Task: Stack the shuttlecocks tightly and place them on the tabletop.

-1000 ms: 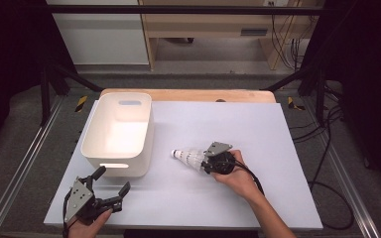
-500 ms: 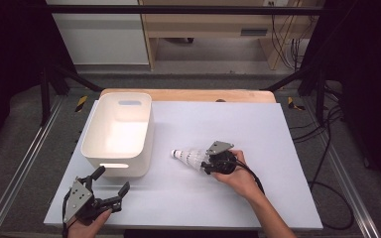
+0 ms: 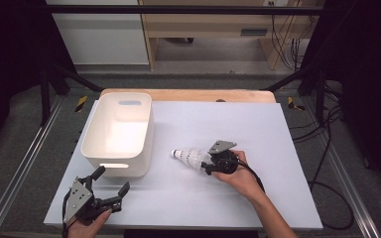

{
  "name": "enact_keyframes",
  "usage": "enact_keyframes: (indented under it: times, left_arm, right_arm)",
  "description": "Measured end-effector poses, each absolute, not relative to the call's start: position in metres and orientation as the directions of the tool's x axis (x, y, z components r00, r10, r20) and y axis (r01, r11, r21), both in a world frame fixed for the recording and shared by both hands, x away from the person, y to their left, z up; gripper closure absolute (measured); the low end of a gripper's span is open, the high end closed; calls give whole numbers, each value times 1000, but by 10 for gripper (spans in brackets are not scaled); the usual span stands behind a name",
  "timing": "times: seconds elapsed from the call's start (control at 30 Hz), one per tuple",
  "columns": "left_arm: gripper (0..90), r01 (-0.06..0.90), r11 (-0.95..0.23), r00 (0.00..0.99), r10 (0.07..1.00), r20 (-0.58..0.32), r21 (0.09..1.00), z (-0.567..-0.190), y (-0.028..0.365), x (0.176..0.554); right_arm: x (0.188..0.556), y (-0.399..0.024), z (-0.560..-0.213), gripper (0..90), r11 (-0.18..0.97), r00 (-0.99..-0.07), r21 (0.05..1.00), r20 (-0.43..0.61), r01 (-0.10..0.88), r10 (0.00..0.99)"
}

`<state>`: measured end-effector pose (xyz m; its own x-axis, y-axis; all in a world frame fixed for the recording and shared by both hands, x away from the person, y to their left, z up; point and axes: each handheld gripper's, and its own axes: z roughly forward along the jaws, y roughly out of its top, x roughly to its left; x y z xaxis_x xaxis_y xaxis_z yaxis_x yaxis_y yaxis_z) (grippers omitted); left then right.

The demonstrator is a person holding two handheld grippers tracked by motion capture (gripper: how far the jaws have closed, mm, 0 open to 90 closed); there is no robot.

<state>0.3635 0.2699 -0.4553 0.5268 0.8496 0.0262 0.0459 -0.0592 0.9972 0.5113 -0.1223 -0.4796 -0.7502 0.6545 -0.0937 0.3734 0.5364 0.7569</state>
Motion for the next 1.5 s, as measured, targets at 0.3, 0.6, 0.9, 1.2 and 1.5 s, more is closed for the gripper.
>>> enact_keyframes:
  times: [0.3, 0.6, 0.9, 1.2, 1.5]
  left_arm:
    - [45, 47, -53, 524, 851, 21, 997, -455, 272, 364]
    - [44, 46, -54, 524, 851, 22, 997, -455, 271, 364]
    - [44, 44, -53, 522, 853, 22, 998, -455, 273, 363]
    - [43, 43, -52, 521, 853, 22, 998, -455, 272, 363]
    - [37, 39, -43, 526, 850, 16, 998, -455, 272, 363]
  right_arm:
    - [508, -128, -477, 383, 530, -746, 752, -79, 391, 661]
    - [502, -143, -474, 324, 502, -724, 757, -56, 418, 688]
    - [491, -158, -468, 172, 452, -682, 771, -32, 448, 730]
    - [475, -171, -464, 84, 404, -671, 790, 13, 462, 742]
    - [461, -173, -461, 58, 374, -684, 802, 58, 466, 727]
